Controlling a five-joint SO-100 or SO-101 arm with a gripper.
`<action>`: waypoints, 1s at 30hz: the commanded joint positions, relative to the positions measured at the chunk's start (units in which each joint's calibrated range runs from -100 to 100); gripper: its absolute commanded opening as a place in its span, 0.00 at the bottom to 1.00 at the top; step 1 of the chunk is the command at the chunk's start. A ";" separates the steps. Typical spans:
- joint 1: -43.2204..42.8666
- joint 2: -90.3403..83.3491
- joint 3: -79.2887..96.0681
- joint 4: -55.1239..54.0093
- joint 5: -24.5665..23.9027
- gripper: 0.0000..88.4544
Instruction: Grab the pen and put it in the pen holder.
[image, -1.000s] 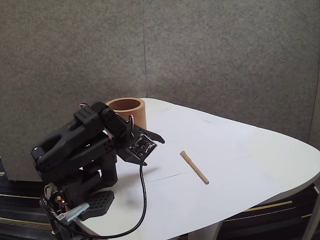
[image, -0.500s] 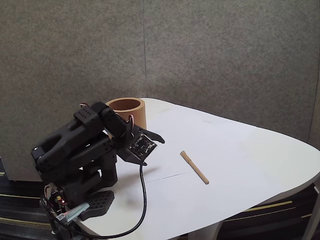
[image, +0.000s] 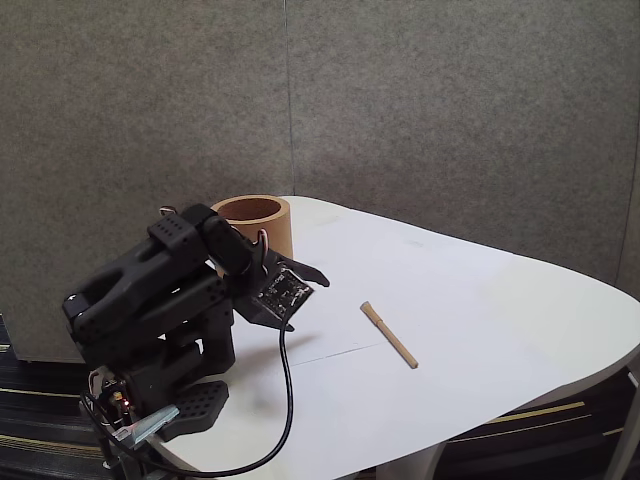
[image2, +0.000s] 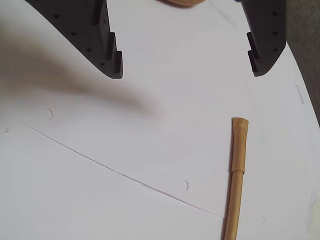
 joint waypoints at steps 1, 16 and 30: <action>0.17 -0.04 0.09 1.53 0.13 0.41; 0.53 -0.04 -0.45 -4.66 0.13 0.41; 0.46 0.20 -0.45 -5.85 0.13 0.41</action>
